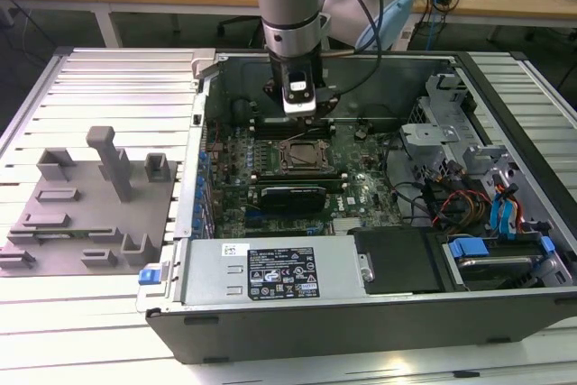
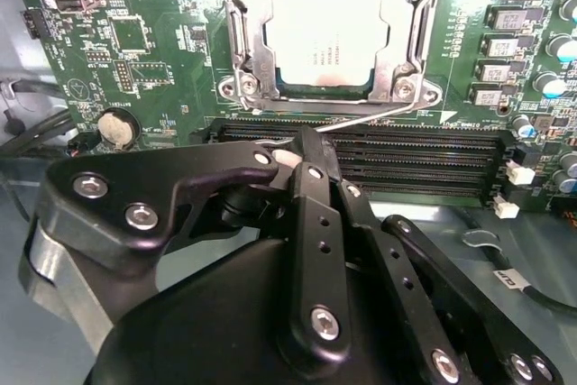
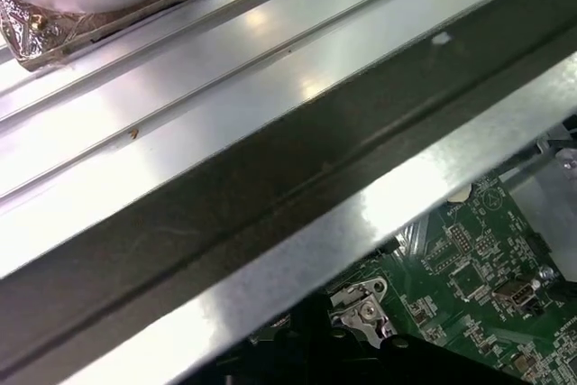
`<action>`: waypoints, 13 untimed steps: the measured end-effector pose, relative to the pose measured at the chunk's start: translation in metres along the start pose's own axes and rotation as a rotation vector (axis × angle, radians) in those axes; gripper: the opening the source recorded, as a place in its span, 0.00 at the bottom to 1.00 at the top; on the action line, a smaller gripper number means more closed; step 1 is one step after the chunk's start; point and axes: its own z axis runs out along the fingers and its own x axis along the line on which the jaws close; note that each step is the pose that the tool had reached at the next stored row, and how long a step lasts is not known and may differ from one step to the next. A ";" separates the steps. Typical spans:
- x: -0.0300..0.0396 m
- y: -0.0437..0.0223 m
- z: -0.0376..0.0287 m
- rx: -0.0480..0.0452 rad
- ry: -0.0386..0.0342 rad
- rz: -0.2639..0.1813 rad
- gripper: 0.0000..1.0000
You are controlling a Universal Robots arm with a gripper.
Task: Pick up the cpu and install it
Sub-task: 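Install the first cpu locking lever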
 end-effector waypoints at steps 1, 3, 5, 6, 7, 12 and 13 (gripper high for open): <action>0.0002 0.0003 0.0000 0.0001 0.0000 0.000 0.11; 0.0006 0.0010 0.0001 0.0000 -0.0001 0.000 0.11; 0.0007 0.0011 0.0001 -0.0003 -0.0004 0.000 0.11; 0.0008 0.0013 0.0001 -0.0006 -0.0008 0.000 0.11; 0.0009 0.0013 0.0002 -0.0010 -0.0015 0.000 0.11; 0.0014 0.0008 0.0039 -0.0032 -0.0063 -0.001 0.11; 0.0015 0.0007 0.0047 -0.0034 -0.0068 -0.001 0.11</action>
